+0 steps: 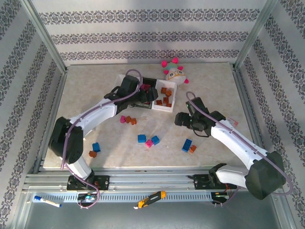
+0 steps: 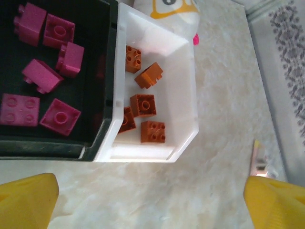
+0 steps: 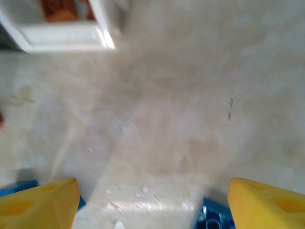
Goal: Sort the legos into containers by color
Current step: Pick up the lego from the bottom-center of the table.
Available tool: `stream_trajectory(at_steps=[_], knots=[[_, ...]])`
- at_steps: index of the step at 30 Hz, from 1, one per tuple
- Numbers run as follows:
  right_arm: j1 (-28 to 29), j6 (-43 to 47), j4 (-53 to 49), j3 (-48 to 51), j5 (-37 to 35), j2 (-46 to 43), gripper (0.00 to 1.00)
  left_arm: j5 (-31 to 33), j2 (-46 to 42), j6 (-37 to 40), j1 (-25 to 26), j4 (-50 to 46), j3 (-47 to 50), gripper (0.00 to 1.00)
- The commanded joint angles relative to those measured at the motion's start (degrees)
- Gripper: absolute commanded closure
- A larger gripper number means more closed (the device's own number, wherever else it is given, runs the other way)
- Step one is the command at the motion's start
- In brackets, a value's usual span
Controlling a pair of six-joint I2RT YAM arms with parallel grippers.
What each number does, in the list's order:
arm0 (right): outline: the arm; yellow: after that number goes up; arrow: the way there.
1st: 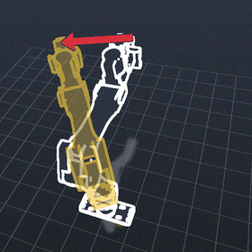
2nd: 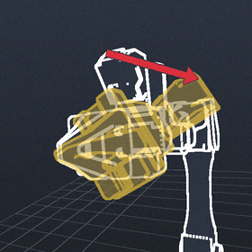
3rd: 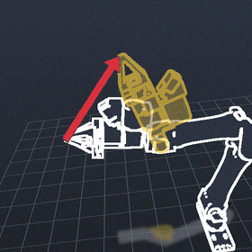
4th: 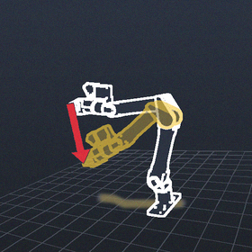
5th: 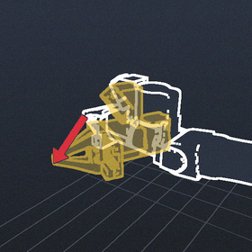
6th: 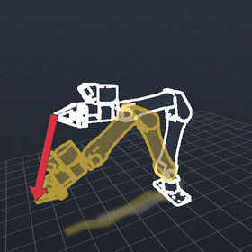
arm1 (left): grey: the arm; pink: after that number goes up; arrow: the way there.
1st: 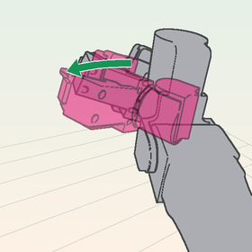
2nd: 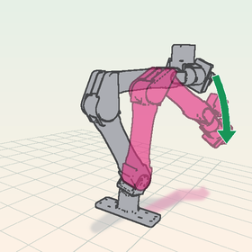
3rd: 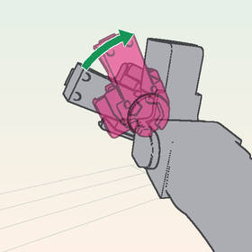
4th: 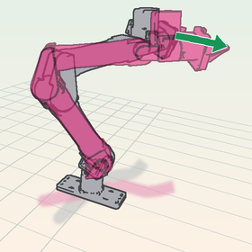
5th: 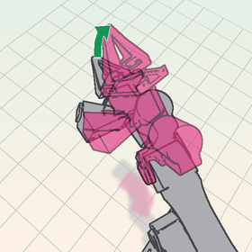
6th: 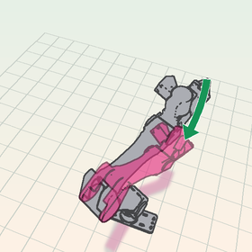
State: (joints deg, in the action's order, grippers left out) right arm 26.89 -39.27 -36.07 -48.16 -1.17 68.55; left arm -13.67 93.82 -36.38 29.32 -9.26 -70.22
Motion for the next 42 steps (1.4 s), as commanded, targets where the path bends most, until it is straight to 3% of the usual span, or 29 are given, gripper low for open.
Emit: stream_trajectory(at_steps=[1, 9, 15, 24, 31, 36, 42], knots=[[0.4, -5.2, -2.1, 3.5, -1.6, 0.4, 0.19, 0.1, -5.8, 16.7, 1.2, 6.3, 6.5, 0.01], [0.3, -5.6, -1.7, 5.9, -1.2, 4.9, 0.20, -11.5, -14.8, 38.6, 4.2, 6.4, 15.8, 0.01], [0.2, -6.4, -2.5, 6.9, -0.5, 9.0, 0.24, -17.1, -15.0, 45.4, 5.9, 6.8, 17.0, 0.01], [0.4, -7.6, -0.7, 7.5, 2.8, 13.6, 0.37, -19.3, -14.6, 46.2, 6.3, 7.9, 16.9, 0.01], [0.6, -8.6, -1.0, 6.7, 3.1, 14.3, 0.63, -18.5, -15.9, 46.2, 6.3, 7.9, 18.5, 0.01], [0.8, -9.6, -1.2, 4.7, 2.7, 13.5, 0.74, -14.3, -16.8, 41.3, 6.3, 8.8, 19.0, 0.01], [1.4, -7.9, 2.6, 0.5, 1.2, 10.9, 0.79, -8.3, -17.3, 29.8, 5.4, 8.3, 18.8, 0.01]])
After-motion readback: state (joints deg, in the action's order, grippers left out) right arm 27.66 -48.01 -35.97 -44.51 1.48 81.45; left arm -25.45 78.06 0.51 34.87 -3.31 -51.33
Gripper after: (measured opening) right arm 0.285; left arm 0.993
